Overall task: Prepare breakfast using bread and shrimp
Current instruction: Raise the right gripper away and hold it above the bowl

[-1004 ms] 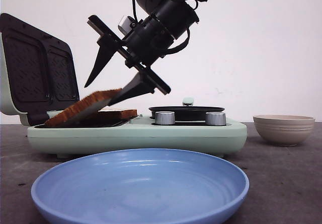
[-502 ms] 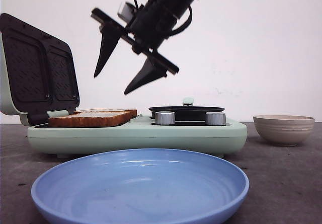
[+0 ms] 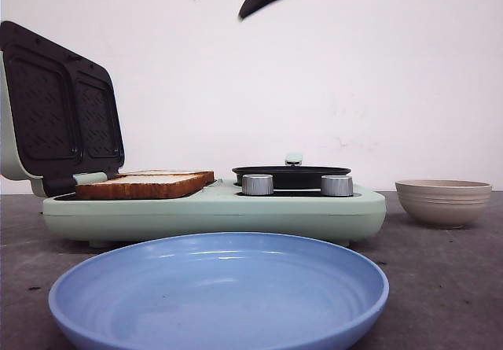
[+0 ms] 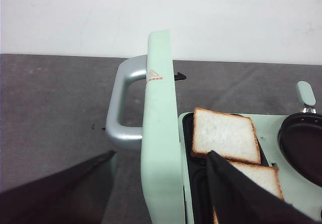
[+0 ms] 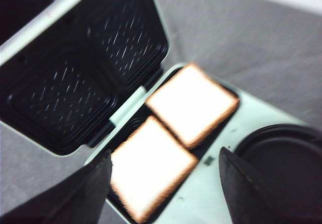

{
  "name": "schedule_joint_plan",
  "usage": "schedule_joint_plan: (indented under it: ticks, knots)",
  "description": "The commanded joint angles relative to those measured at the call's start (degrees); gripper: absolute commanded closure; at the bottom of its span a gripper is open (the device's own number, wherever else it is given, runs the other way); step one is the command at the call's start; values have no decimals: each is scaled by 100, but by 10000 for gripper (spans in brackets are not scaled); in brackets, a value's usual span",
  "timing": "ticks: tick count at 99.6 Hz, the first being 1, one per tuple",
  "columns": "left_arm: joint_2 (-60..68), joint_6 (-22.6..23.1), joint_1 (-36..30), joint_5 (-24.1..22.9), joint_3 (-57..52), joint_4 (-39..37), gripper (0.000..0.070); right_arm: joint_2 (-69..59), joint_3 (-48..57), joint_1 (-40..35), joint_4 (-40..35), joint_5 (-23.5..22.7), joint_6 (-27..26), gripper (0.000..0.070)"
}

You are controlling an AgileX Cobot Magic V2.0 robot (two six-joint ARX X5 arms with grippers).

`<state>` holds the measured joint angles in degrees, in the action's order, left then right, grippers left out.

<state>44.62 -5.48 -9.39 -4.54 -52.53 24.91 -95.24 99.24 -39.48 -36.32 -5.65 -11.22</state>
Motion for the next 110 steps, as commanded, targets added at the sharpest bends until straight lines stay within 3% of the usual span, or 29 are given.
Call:
schedule_joint_plan:
  ticks: [1,23,33,46,110]
  knots:
    - [31,-13,0,7,-63,-46,390,77,85,-35,7,133,251,292]
    - [31,-17,0,9,-63,46,390,737,-323,20,83,470,334,314]
    - [31,-20,0,9,-63,120,390,1187,-931,42,452,581,334,327]
    - [31,-22,0,9,-63,122,388,1945,-2065,103,1213,592,334,395]
    - [31,-153,0,7,-63,127,389,4736,-5560,369,2039,752,66,399]
